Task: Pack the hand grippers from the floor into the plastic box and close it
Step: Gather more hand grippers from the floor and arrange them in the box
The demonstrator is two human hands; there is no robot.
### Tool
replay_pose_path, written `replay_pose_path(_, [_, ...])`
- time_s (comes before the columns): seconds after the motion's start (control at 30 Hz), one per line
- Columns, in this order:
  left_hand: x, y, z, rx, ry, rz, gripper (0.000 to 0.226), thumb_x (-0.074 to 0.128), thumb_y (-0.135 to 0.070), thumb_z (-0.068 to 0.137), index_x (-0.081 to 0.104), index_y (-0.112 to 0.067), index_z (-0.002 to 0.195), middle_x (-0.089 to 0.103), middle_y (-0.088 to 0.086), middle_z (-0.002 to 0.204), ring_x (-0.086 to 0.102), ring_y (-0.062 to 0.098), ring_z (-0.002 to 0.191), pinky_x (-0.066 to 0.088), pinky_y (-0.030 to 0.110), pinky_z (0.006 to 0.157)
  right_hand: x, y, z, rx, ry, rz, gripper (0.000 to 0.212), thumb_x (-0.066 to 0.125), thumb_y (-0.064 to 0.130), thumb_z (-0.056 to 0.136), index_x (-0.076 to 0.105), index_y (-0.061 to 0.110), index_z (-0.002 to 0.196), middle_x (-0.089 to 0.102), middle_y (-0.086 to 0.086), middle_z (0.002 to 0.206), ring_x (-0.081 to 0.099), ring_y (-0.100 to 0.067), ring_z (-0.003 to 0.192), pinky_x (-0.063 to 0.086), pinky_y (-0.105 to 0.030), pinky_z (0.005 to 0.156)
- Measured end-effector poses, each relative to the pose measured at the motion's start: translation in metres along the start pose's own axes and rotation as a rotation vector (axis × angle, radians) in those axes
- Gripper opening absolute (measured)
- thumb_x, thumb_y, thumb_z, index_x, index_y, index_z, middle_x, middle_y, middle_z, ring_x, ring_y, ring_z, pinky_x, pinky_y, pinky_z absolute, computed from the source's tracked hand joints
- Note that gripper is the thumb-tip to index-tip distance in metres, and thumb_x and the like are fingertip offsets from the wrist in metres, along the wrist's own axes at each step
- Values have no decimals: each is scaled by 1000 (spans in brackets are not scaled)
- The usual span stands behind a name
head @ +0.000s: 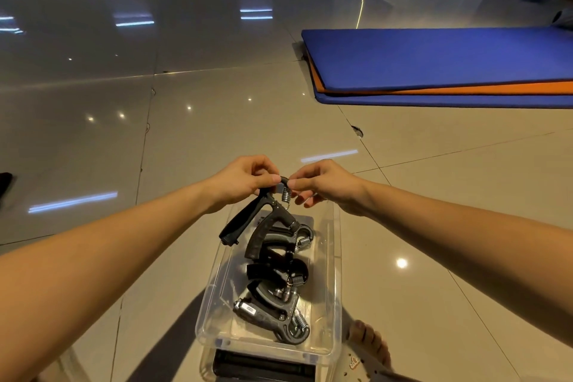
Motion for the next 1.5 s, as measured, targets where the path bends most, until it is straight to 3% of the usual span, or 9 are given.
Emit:
replay_pose_path(0.13, [1, -4, 5, 8, 22, -8, 17, 66, -22, 95, 64, -10, 107, 74, 16, 96, 72, 22, 90, 54, 45, 91, 0, 1, 0, 2, 3, 32, 26, 73, 22, 91, 73, 0, 105, 74, -7, 85, 68, -19, 77, 55, -32, 69])
replay_pose_path(0.27, [2, -4, 5, -9, -38, -18, 19, 66, -30, 95, 65, -16, 107, 75, 7, 95, 71, 17, 91, 52, 36, 84, -1, 0, 1, 1, -14, 47, 17, 68, 18, 95, 72, 2, 100, 73, -7, 81, 67, -17, 72, 54, -28, 65])
replay_pose_path(0.5, [19, 21, -27, 162, -185, 414, 73, 80, -53, 74, 53, -30, 138, 62, -12, 123, 57, 9, 110, 50, 35, 97, -24, -28, -2, 145, -197, 236, 18, 61, 9, 98, 65, -6, 108, 69, -18, 90, 67, -20, 69, 61, -33, 69])
replay_pose_path(0.7, [23, 29, -19, 251, -328, 693, 72, 76, -58, 76, 55, -29, 138, 60, -10, 126, 47, 13, 118, 34, 36, 102, -14, -45, -9, 207, -144, 277, 16, 59, 5, 99, 63, -8, 107, 68, -23, 93, 67, -23, 72, 62, -36, 72])
replay_pose_path(0.87, [40, 59, -13, 195, -151, 738, 65, 81, -46, 75, 55, -31, 133, 59, -13, 128, 48, 10, 122, 40, 43, 108, -7, -61, -16, 328, 3, -142, 19, 63, 15, 97, 65, -3, 104, 67, -14, 90, 66, -21, 77, 56, -30, 63])
replay_pose_path(0.97, [56, 77, -12, 189, -57, 786, 64, 83, -40, 76, 56, -30, 133, 60, -12, 127, 49, 10, 121, 40, 40, 108, -26, -67, -11, 267, -184, -365, 13, 65, 15, 97, 62, 3, 100, 65, -10, 86, 61, -18, 70, 55, -31, 61])
replay_pose_path(1.1, [82, 93, -4, 180, 41, 806, 66, 82, -39, 76, 55, -28, 135, 59, -10, 128, 47, 10, 118, 39, 36, 107, -57, -65, -11, 94, -398, -782, 57, 72, 33, 91, 48, 18, 141, 60, -9, 130, 62, -26, 107, 55, -43, 92])
replay_pose_path(1.27, [107, 116, 6, 121, 113, 879, 71, 81, -42, 77, 51, -30, 140, 57, -9, 135, 47, 13, 124, 37, 40, 110, -40, -80, -12, 27, -186, -926, 78, 66, 37, 95, 23, 21, 159, 30, -4, 162, 42, -28, 141, 40, -41, 111])
replay_pose_path(1.5, [114, 142, 14, 11, 144, 919, 57, 74, -19, 82, 55, -26, 135, 58, -5, 131, 47, 16, 120, 35, 36, 111, -37, -83, -5, 17, -158, -919, 77, 66, 37, 95, 25, 20, 159, 29, -2, 163, 42, -27, 141, 39, -40, 111])
Point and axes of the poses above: each hand's wrist, its own z-axis towards the middle knuckle, its own x-axis out of the palm, y = z × x, the point moved 7 cm from there along z, towards the middle knuckle
